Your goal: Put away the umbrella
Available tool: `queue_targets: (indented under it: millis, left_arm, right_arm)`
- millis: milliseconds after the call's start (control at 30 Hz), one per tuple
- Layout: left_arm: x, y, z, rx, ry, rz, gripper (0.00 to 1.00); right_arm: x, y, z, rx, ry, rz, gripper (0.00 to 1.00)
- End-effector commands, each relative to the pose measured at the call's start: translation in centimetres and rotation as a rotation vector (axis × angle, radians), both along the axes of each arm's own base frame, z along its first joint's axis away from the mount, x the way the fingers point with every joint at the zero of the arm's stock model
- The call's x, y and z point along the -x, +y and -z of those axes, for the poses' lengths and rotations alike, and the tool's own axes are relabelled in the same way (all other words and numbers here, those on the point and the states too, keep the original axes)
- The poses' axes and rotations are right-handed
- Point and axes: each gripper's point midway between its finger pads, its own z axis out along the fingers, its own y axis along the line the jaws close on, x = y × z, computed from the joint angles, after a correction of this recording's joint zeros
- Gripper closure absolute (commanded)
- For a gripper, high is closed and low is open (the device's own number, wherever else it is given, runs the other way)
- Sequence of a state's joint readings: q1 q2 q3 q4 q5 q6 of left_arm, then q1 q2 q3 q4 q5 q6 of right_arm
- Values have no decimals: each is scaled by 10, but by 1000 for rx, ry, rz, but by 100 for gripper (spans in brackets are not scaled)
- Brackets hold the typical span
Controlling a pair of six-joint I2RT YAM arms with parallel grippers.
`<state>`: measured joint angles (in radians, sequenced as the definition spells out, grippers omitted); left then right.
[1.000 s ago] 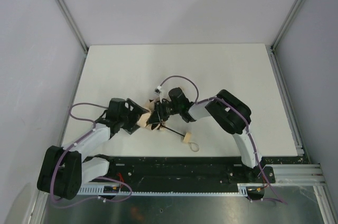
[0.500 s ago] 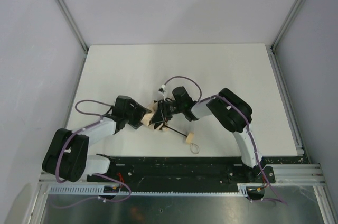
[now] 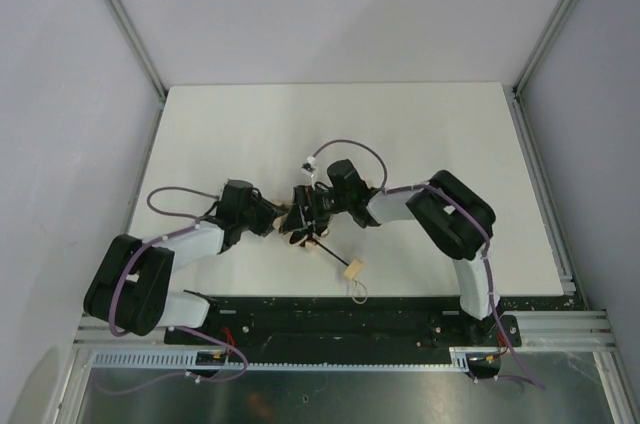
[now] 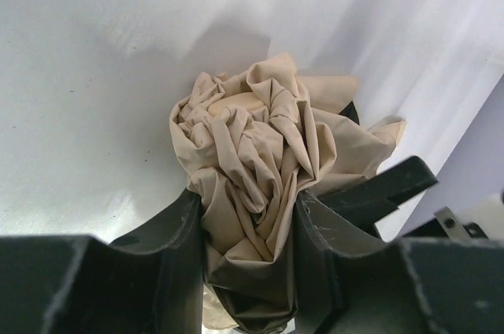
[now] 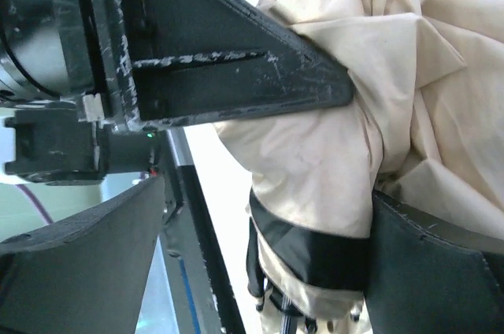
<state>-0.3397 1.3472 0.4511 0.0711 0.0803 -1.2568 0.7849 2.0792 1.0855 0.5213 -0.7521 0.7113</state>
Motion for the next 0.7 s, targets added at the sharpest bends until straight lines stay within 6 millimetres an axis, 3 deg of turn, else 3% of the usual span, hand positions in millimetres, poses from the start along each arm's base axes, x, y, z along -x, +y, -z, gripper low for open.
queue_targets:
  millis: [0,233,367,533,667]
  left_arm:
    - [43,34,52,-219,160,39,91]
    - [44,31,50,-206,156,49,92]
    - [48,26,52,-179,177,62,93]
    - [51,26,51,-173,178,65,93]
    - [51,25,51,-166,182,63,94]
  right_arm:
    - [4,-24,-13,147,-132,23,2]
    - [-25,-54,-59,353,-589,160,1]
    - [-27,-51,-71,470,-837,213,1]
    - [-27,-37,-67,563,-987,254,1]
    - [-26,-21,-49,587,-1049,236,5]
